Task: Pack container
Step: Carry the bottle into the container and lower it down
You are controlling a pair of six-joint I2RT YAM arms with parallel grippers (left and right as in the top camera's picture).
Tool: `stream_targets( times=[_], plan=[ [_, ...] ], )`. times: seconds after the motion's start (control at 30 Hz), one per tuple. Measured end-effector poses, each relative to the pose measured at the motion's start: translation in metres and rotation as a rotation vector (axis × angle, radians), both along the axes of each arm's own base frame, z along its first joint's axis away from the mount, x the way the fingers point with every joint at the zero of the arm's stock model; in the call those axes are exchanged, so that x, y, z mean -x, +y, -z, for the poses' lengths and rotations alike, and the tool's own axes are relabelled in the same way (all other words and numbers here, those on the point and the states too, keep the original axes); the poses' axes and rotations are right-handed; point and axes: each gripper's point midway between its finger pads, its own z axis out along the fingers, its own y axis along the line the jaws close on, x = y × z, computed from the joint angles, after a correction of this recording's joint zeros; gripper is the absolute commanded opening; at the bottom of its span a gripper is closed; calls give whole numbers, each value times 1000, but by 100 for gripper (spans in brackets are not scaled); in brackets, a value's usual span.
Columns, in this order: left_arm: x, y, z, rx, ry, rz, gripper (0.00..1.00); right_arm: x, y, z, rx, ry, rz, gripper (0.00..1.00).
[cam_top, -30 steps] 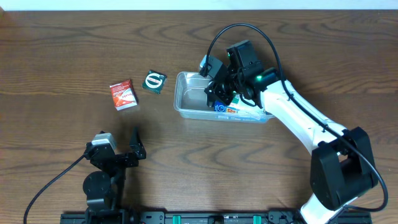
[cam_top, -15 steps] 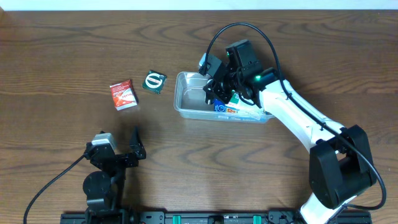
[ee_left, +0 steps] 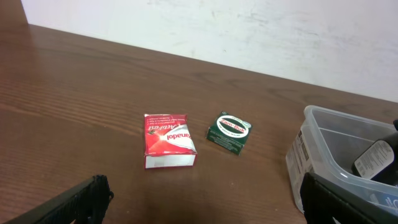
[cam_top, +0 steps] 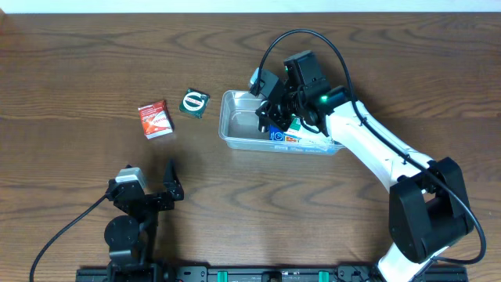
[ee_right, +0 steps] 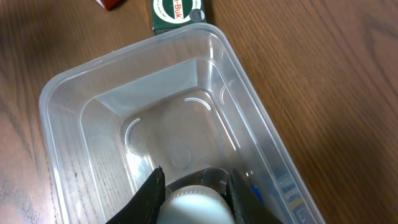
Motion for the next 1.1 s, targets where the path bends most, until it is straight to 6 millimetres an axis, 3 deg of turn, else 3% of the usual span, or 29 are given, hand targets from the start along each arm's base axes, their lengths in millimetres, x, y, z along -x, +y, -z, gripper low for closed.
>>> stream_targets(
  times=[0.33, 0.83, 1.1],
  plan=[
    [0, 0, 0, 0, 0, 0, 98, 1, 0, 13, 13, 26, 0, 10],
    [0, 0, 0, 0, 0, 0, 98, 1, -2, 15, 23, 26, -2, 18],
    [0, 0, 0, 0, 0, 0, 98, 1, -2, 22, 32, 38, -1, 16]
  ],
)
